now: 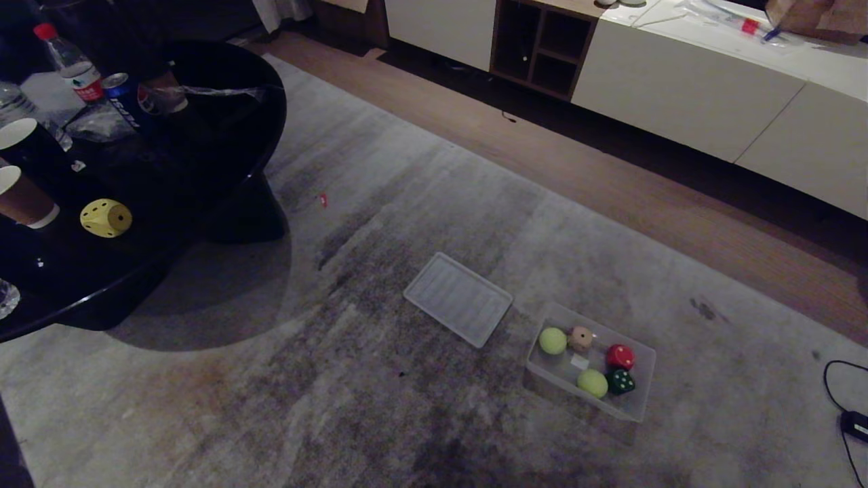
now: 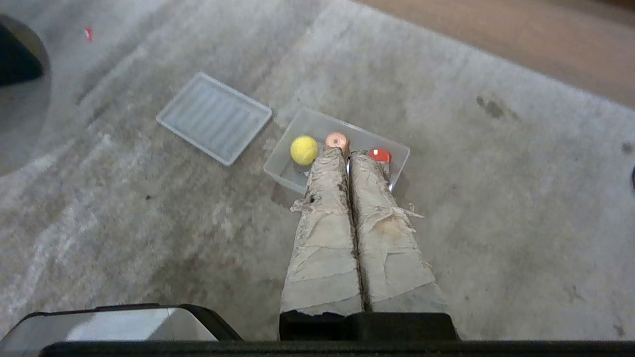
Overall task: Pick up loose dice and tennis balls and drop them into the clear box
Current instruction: Pick up toys out of the box
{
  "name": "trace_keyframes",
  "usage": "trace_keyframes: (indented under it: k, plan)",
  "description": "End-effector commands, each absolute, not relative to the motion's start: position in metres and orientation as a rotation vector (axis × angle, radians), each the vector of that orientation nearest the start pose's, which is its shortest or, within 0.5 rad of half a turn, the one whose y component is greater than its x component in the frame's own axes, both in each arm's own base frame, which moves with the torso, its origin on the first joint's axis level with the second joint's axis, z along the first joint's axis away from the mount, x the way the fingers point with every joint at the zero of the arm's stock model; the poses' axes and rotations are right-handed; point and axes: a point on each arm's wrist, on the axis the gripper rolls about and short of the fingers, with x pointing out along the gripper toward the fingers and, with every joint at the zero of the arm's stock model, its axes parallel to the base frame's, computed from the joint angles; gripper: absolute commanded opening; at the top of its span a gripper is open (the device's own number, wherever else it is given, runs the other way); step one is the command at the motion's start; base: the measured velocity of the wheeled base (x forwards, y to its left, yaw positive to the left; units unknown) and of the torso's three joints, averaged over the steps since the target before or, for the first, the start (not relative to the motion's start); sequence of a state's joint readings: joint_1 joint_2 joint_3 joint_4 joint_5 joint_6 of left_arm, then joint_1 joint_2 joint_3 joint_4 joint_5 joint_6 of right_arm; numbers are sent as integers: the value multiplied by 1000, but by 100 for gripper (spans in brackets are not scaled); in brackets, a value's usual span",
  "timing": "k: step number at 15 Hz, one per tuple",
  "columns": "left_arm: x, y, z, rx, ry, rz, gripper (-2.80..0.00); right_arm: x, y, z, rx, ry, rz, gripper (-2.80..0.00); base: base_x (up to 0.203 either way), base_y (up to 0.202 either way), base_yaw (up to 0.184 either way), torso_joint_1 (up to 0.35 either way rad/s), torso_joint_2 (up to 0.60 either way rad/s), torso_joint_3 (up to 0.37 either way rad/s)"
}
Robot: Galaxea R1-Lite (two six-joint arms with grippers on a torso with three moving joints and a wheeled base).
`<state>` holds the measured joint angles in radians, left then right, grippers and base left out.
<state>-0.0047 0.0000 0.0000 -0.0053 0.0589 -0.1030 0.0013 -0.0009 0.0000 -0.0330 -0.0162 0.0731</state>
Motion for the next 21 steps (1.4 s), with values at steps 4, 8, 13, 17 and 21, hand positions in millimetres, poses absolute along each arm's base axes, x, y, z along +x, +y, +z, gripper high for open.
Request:
trace_keyframes:
  k: [4,8,13,17,21]
  plan:
    - [-23,1,76,-109,-6,55,-280,-22,0,76,74,-24,-14,-280,0,0,0,1,3,201]
    - [-23,1,76,-107,-6,55,-280,-22,0,76,74,-24,-14,-280,0,0,0,2,2,202]
    - [-23,1,76,-111,-6,57,-280,-22,0,76,14,-21,-1,-280,0,0,0,3,2,200]
    - [-23,2,76,-126,-7,61,-280,-22,0,76,5,-17,15,-280,0,0,0,4,5,203]
    - [-23,2,76,-126,-7,63,-280,-22,0,76,6,-18,15,-280,0,0,0,6,7,199]
